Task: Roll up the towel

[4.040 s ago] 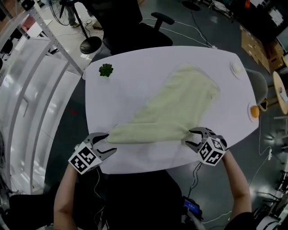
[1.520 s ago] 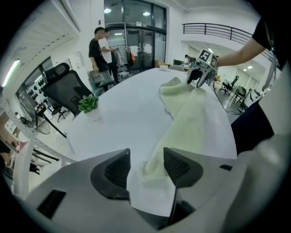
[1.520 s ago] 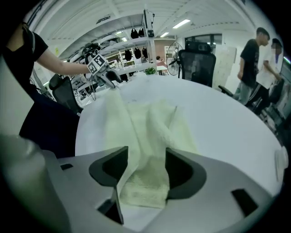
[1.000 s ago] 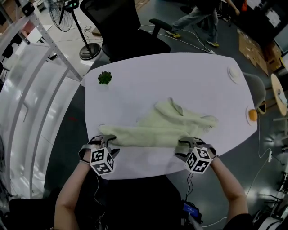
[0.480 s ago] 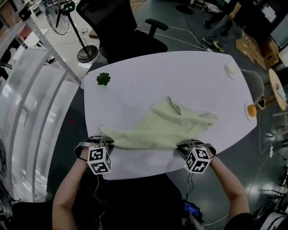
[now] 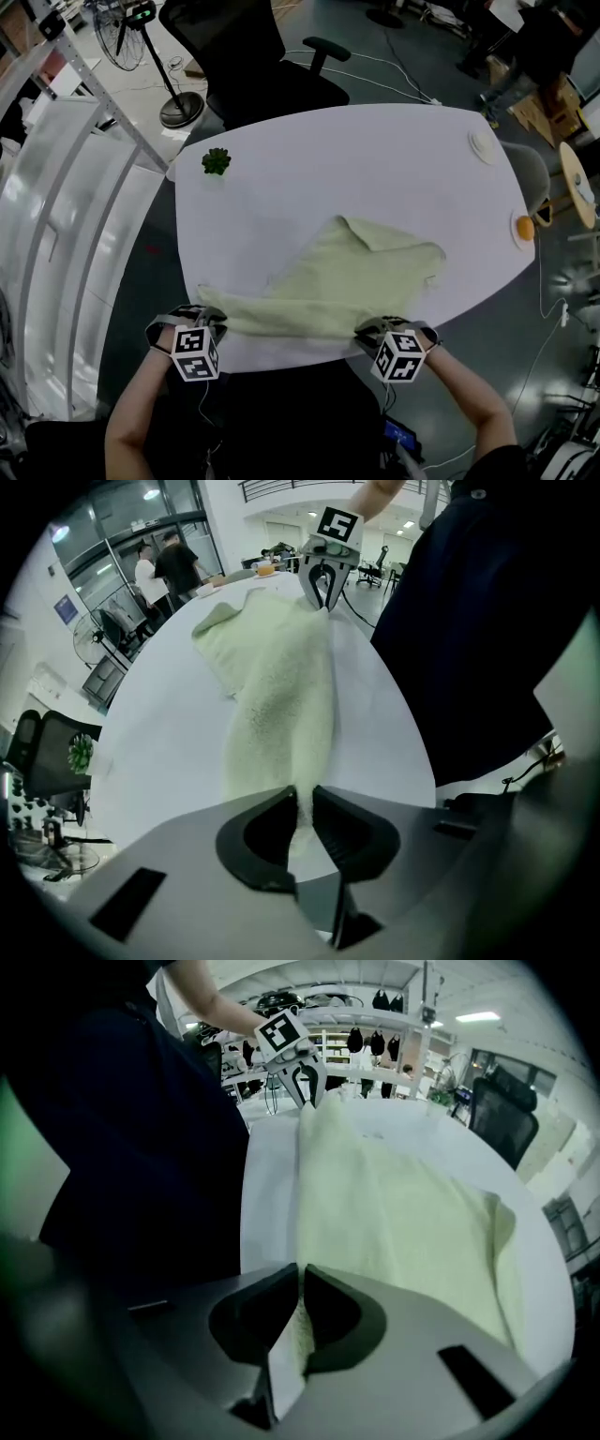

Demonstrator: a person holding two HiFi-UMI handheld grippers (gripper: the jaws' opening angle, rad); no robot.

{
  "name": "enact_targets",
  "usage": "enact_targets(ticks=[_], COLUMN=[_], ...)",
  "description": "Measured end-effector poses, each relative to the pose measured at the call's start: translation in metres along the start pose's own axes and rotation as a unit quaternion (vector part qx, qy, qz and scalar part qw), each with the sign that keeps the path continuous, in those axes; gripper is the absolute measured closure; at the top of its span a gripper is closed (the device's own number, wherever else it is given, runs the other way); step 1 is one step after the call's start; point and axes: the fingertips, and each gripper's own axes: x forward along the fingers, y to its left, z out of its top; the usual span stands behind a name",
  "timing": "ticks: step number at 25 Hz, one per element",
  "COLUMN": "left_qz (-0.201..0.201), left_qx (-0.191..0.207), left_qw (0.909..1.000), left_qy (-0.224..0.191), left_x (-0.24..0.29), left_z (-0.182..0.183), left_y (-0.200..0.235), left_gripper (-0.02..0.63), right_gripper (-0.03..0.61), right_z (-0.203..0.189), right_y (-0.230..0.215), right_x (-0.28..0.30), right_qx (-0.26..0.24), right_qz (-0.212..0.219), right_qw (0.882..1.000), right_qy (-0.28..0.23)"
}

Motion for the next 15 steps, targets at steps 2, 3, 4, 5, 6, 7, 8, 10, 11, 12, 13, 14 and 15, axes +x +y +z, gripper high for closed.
enact_targets(ticks=[2, 3, 4, 5, 6, 7, 8, 10, 11, 12, 13, 14, 15], left_qz=[-0.003, -0.003, -0.002, -0.001, 0.001, 0.003, 0.004, 0.008, 0.01, 0.013, 0.016, 0.018, 0.019], left_qx=[-0.008, -0.013, -0.019, -0.026, -0.034, -0.042, -0.051, -0.068, -0.075, -0.082, -0.089, -0.096, -0.103], left_qw=[1.0, 0.9999, 0.9998, 0.9995, 0.9992, 0.9987, 0.9982, 0.9969, 0.9962, 0.9956, 0.9949, 0.9941, 0.9934], left_qy=[-0.003, -0.006, -0.01, -0.015, -0.021, -0.027, -0.033, -0.04, -0.042, -0.044, -0.045, -0.046, -0.046], left_x=[-0.003, -0.007, -0.011, -0.016, -0.02, -0.024, -0.028, -0.033, -0.034, -0.034, -0.033, -0.032, -0.031], left_z=[0.002, 0.003, 0.004, 0.004, 0.006, 0.008, 0.01, 0.013, 0.014, 0.014, 0.015, 0.016, 0.016], left_y=[0.005, 0.008, 0.013, 0.018, 0.024, 0.031, 0.038, 0.053, 0.061, 0.07, 0.078, 0.087, 0.095], left_gripper=[0.548, 0.548, 0.548, 0.548, 0.548, 0.548, 0.546, 0.546, 0.546, 0.546, 0.546, 0.546, 0.546], right_gripper=[0.548, 0.548, 0.548, 0.546, 0.546, 0.546, 0.546, 0.545, 0.544, 0.543, 0.543, 0.541, 0.541], right_z=[0.001, 0.003, 0.005, 0.008, 0.011, 0.015, 0.018, 0.023, 0.025, 0.026, 0.027, 0.026, 0.025], right_y=[-0.005, -0.009, -0.015, -0.022, -0.031, -0.041, -0.051, -0.071, -0.081, -0.09, -0.098, -0.106, -0.113], right_x=[-0.007, -0.013, -0.02, -0.027, -0.035, -0.043, -0.05, -0.061, -0.065, -0.068, -0.07, -0.07, -0.068], right_qx=[0.011, 0.018, 0.026, 0.036, 0.046, 0.056, 0.065, 0.079, 0.085, 0.09, 0.093, 0.097, 0.099], right_qz=[0.006, 0.008, 0.008, 0.005, 0.001, -0.005, -0.01, -0.02, -0.024, -0.028, -0.032, -0.034, -0.036], right_qw=[1.0, 1.0, 0.999, 0.999, 0.998, 0.997, 0.996, 0.994, 0.993, 0.992, 0.992, 0.992, 0.992], right_qy=[-0.008, -0.014, -0.021, -0.029, -0.038, -0.047, -0.057, -0.075, -0.081, -0.082, -0.081, -0.078, -0.074])
